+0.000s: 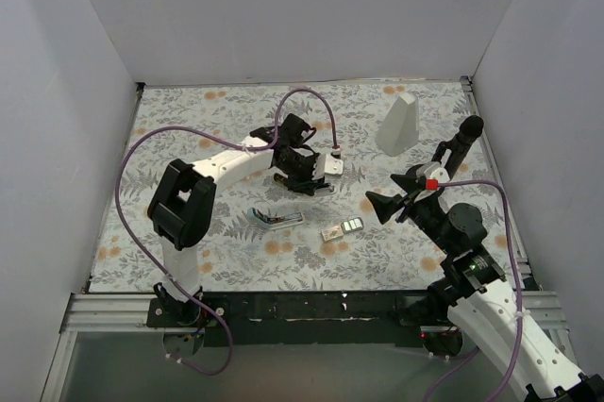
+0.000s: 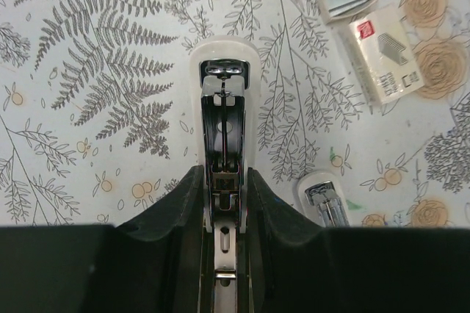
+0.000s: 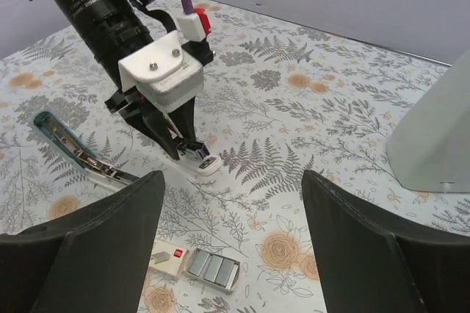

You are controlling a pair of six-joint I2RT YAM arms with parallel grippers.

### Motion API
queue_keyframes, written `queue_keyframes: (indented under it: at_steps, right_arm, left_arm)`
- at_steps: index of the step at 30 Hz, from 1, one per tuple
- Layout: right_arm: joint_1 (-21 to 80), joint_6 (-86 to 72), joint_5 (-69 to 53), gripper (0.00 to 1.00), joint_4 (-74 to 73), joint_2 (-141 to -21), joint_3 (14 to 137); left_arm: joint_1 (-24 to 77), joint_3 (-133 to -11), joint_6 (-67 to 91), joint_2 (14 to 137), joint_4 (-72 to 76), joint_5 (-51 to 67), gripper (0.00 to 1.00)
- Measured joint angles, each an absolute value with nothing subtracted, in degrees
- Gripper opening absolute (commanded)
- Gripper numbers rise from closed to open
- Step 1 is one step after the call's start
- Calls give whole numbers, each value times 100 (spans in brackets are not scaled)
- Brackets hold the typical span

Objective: Load the staples into the stapler

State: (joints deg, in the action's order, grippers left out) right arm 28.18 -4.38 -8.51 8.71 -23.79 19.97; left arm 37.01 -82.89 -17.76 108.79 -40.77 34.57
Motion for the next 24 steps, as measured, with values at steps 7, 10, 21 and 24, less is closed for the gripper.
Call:
queue_keyframes:
  at_steps: [7, 10, 21, 24]
  right_arm:
    - [2818, -502, -436, 82, 731, -2193, 1964]
    - [2818, -537, -338, 82, 729, -2158, 1957]
    - [2818, -563, -248, 82, 696, -2143, 1885]
    - [2818, -563, -248, 82, 696, -2141, 1885]
  left_arm:
    - [3940, -8490, -2093, 11327, -4274, 2652, 0]
    - [4125, -8654, -2167, 11550, -4390, 2279, 1]
    - [4602, -8862, -2217, 11701, -4604, 1245, 10]
    - [4687, -8877, -2217, 11738, -4606, 1066, 13]
